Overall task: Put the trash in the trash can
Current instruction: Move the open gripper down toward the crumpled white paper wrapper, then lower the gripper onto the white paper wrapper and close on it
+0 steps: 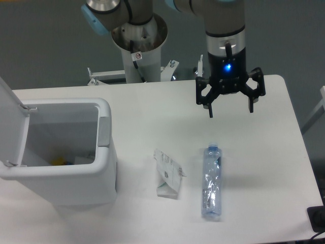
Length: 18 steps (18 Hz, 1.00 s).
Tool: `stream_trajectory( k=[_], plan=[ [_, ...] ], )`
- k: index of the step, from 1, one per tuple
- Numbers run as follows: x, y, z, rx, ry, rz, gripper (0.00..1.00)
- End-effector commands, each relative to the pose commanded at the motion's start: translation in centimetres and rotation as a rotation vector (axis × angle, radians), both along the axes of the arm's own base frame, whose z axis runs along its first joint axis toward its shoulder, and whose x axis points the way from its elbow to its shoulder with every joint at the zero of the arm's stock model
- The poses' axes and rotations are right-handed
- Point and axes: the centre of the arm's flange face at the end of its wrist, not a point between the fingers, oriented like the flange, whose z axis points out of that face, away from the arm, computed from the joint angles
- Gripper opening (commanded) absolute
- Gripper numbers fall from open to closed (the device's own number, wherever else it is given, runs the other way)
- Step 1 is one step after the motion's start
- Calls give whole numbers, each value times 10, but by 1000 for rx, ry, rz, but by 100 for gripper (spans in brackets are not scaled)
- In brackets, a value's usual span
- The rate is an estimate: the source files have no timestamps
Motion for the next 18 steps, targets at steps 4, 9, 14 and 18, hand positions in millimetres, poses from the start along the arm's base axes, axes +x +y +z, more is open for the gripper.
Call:
stream_trajectory(
  k=[4,9,14,18],
  plan=[
    [7,16,-23,-21,-25,-25,100],
    [18,43,-76,-71,-102,-66,100],
    [47,96,-146,-106,-210,-50,100],
    [63,126,-187,-89,-241,-8,100]
  ],
)
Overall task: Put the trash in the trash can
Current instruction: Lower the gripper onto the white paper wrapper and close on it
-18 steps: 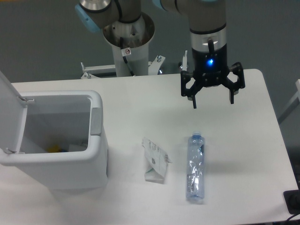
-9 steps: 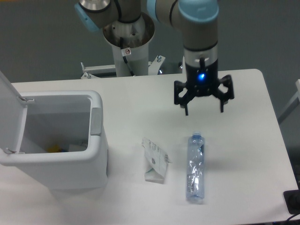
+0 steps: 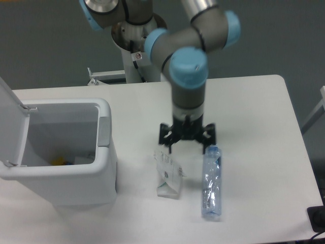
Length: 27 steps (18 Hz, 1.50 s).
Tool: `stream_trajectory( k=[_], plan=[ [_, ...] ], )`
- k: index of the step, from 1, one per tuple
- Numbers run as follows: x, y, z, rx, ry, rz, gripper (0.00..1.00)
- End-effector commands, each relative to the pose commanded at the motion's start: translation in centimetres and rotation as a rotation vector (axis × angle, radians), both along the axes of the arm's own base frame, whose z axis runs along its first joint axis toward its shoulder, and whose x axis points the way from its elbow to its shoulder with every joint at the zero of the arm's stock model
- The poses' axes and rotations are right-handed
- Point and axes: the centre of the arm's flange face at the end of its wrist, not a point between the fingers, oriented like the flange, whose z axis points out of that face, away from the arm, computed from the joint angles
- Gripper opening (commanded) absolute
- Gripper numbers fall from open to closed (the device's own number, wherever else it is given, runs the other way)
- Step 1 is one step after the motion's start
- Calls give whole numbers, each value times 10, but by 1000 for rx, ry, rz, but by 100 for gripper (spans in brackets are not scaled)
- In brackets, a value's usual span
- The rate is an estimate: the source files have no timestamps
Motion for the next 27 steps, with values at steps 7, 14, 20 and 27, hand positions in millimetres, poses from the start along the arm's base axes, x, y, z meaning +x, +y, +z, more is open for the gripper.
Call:
stream_trajectory(
  k=[7,14,20,27],
  plan=[
    [19,22,-42,-13,-54,19,100],
    [15,18,-39,-36,-19,40,0],
    [10,15,-33,-35,-6,43,0],
    [-44,20,100,263,40,155,0]
  ],
)
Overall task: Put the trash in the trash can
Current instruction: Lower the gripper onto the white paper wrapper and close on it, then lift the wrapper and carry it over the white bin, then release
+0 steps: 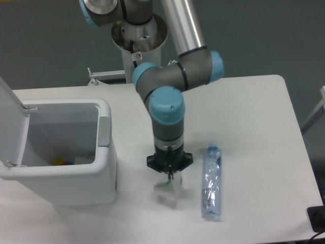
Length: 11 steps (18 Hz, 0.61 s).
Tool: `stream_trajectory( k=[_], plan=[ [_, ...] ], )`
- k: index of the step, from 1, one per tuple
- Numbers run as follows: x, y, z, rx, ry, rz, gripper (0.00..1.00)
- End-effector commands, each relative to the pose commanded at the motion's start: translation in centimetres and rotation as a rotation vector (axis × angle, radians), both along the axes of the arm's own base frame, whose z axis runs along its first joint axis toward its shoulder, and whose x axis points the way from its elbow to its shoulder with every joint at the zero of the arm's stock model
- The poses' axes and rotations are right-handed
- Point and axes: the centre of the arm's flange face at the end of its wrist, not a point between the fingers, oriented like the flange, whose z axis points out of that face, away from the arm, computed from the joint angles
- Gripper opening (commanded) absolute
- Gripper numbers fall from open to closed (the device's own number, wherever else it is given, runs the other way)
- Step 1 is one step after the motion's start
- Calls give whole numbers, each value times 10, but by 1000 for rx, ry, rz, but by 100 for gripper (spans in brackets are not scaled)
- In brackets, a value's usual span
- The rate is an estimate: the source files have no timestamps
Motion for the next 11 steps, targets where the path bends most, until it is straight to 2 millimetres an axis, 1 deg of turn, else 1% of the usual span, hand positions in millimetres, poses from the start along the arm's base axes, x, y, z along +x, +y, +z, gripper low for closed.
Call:
stream_trajectory(
  k=[1,3,4,5,6,7,8,9,11],
  plan=[
    [-10,-1,19,64,-19,28,0],
    [-22,-2,64,177,-31,66,0],
    [-28,-4,81,217,-36,93,0],
    [-25,-7,107,277,-48,108,0],
    [-22,-11,121,309,-56,109,0],
    [-12,-16,140,342,-54,100,0],
    [0,-20,156,370,-57,98,0],
    [9,-25,167,385,-57,98,0],
    [36,-39,199,420,-25,85,0]
  ],
)
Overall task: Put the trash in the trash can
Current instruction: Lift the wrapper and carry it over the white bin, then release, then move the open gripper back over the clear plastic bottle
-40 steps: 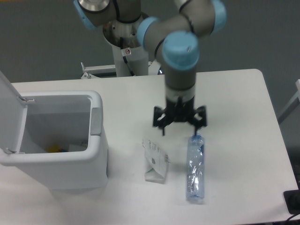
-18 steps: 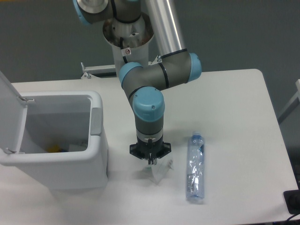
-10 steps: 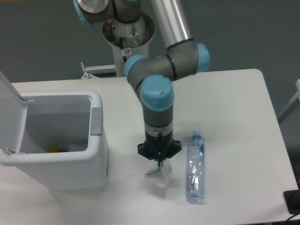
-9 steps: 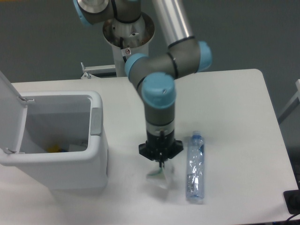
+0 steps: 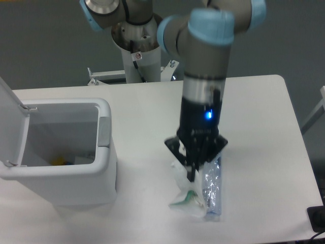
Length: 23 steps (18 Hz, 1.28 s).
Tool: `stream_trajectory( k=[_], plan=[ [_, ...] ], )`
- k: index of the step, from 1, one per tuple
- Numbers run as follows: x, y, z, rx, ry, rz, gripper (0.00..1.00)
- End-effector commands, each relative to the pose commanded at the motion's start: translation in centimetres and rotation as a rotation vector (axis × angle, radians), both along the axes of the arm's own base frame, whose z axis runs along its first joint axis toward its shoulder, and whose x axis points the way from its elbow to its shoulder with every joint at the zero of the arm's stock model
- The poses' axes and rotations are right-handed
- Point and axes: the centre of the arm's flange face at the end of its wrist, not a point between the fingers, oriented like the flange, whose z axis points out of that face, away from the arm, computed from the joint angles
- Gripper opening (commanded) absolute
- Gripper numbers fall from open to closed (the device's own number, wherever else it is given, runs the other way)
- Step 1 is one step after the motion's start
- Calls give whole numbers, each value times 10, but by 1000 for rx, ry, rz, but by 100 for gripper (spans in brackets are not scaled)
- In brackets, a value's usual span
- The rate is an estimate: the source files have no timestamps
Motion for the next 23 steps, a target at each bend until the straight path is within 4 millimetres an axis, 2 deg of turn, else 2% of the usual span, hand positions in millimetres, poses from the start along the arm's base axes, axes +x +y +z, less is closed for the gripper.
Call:
stream_trajectory(
  k=[2,3,5,7,9,11,13,14,15,17,18,20,21,23],
  plan=[
    [31,-3,19,23,19,-30,0],
    [61,-2,25,29,25,-65,0],
    [92,-7,29,30,31,-98,0],
    [128,-5,23,22,26,-154,0],
    [167,4,-3,-10,1,-227,0],
    [192,11,-26,-40,-27,-274,0],
    [204,16,-34,-53,-39,-298,0],
    [208,17,-34,-52,-38,-304,6],
    [210,17,-33,-50,-36,-311,20],
    [210,17,-29,-49,-9,-324,59],
    [210,15,-26,-49,25,-351,84],
    [208,13,-20,-41,26,-346,100],
    [205,12,-17,-38,28,-337,100],
    [180,-1,-5,-21,41,-282,100]
  ],
)
